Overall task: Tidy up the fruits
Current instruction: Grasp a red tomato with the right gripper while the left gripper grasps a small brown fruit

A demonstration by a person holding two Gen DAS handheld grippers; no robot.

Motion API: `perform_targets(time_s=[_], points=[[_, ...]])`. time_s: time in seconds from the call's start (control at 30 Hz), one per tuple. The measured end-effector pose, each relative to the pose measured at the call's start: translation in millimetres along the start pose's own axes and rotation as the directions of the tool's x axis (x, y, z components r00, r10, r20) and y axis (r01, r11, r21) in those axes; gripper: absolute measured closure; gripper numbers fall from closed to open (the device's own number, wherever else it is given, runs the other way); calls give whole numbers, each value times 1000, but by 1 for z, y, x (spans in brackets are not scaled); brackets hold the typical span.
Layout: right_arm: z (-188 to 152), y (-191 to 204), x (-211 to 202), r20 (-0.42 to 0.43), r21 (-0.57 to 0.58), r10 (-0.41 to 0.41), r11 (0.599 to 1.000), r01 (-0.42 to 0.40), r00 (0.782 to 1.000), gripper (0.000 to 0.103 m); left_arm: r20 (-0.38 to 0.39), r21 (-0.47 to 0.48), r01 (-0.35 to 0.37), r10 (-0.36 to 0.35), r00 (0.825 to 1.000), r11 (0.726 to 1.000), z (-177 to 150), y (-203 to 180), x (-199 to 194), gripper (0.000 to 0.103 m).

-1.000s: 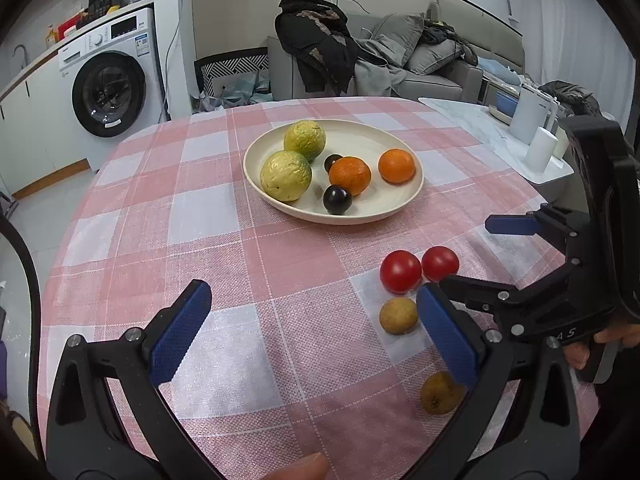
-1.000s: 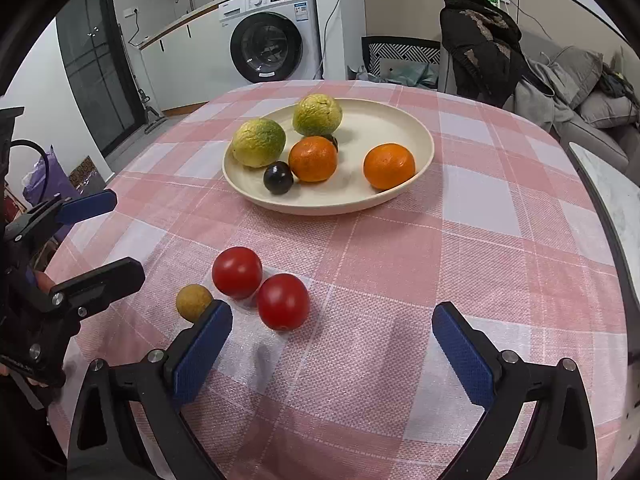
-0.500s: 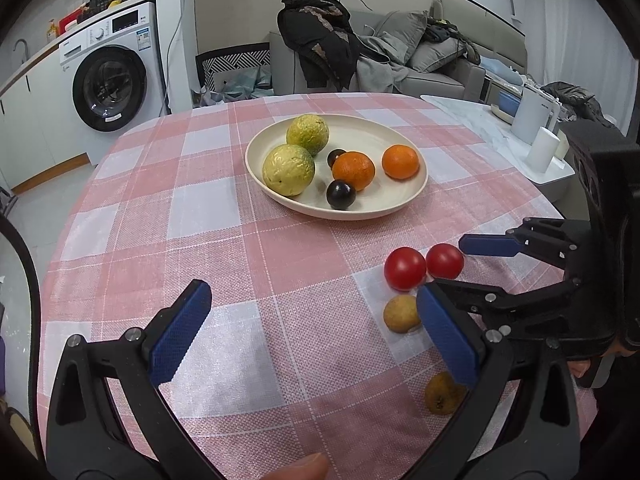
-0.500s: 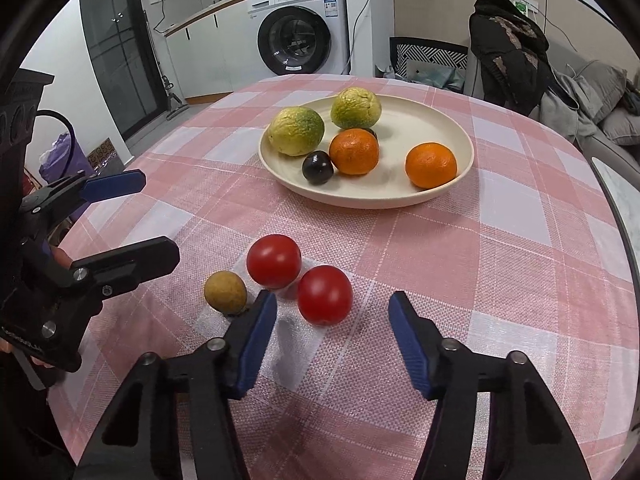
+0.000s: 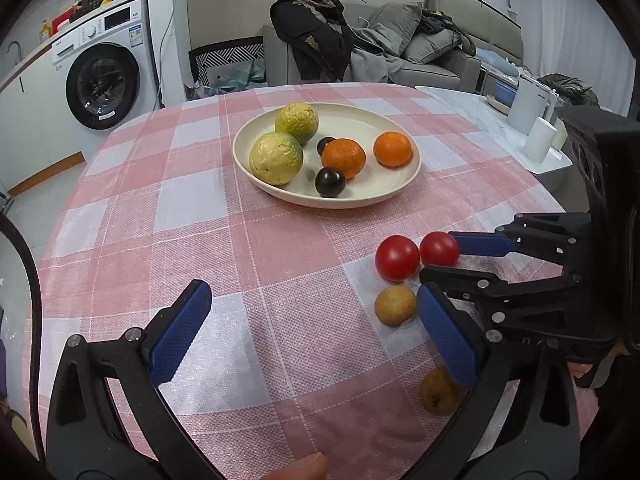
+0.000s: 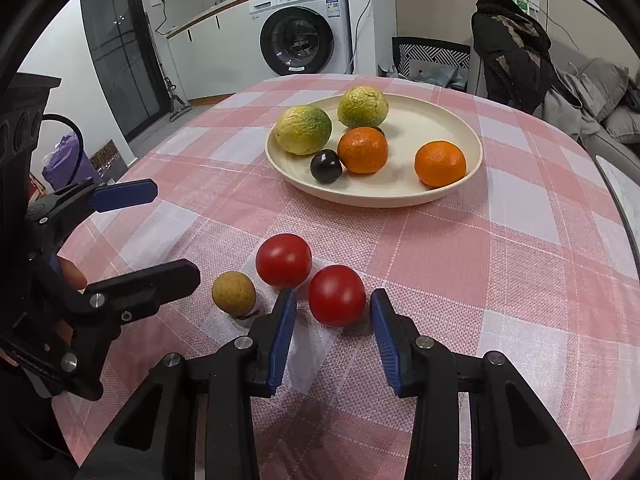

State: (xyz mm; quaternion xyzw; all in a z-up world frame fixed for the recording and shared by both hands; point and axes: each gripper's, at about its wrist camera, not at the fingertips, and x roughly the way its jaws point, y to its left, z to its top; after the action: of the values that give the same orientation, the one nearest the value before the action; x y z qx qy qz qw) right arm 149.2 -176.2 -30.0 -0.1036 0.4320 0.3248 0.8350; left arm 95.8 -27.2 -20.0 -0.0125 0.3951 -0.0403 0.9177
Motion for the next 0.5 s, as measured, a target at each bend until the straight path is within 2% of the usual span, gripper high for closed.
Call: perform_targets(time_s=[0.13, 0.33, 0.5], points=[[0, -1, 0, 0, 0, -5, 1000, 5, 1000, 74, -15, 19, 0, 1, 1000, 1000, -2, -5, 3, 1], [2, -8, -7, 25, 25, 7, 1000, -8, 1000, 75, -42, 19, 15, -14, 999, 1000, -3, -7, 10, 1], [5, -11, -17, 62, 37, 9, 999, -11, 998, 75, -81, -49, 59, -63, 995, 997, -6, -5, 21, 1]])
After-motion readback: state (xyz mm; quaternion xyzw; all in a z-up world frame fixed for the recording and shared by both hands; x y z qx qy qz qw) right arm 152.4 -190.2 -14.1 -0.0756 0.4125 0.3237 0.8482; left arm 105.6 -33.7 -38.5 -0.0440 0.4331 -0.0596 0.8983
